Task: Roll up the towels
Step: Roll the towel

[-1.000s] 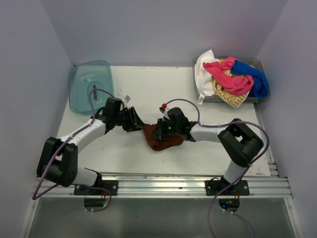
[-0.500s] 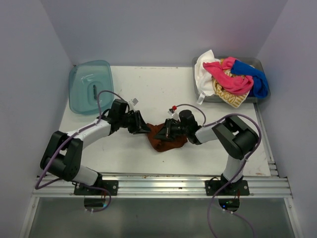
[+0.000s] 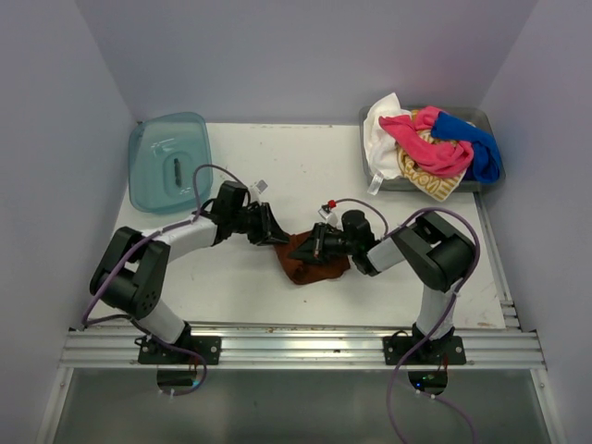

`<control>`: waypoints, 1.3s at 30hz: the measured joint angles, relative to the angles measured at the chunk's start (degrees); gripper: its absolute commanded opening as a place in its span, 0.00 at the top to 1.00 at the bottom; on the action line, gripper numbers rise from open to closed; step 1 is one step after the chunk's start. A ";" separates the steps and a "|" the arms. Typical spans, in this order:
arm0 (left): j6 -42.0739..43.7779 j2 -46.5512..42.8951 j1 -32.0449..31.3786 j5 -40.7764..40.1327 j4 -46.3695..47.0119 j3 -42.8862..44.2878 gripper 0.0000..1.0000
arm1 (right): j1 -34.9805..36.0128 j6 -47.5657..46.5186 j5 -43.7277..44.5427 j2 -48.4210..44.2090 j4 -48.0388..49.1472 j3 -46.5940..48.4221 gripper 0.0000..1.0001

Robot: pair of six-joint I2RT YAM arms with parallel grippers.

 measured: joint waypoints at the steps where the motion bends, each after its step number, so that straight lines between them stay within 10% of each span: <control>1: 0.00 0.57 -0.13 0.20 0.50 0.15 0.76 | -0.11 0.35 -0.11 0.02 0.74 -0.35 1.00; 16: -0.04 9.66 -3.21 0.61 3.61 3.26 0.80 | -0.74 0.92 0.48 2.25 4.33 -3.15 1.00; 18: -0.15 11.23 -3.41 0.96 4.37 3.39 0.81 | -0.74 -0.66 1.68 0.85 0.85 -3.26 0.82; 29: -0.22 13.31 -3.78 1.99 5.46 4.46 0.82 | 4.33 -22.43 20.90 -21.33 -42.80 4.57 0.34; 39: -0.22 13.60 -3.80 2.19 5.84 4.46 0.82 | 19.04 -35.52 40.17 -20.33 -65.79 20.94 0.34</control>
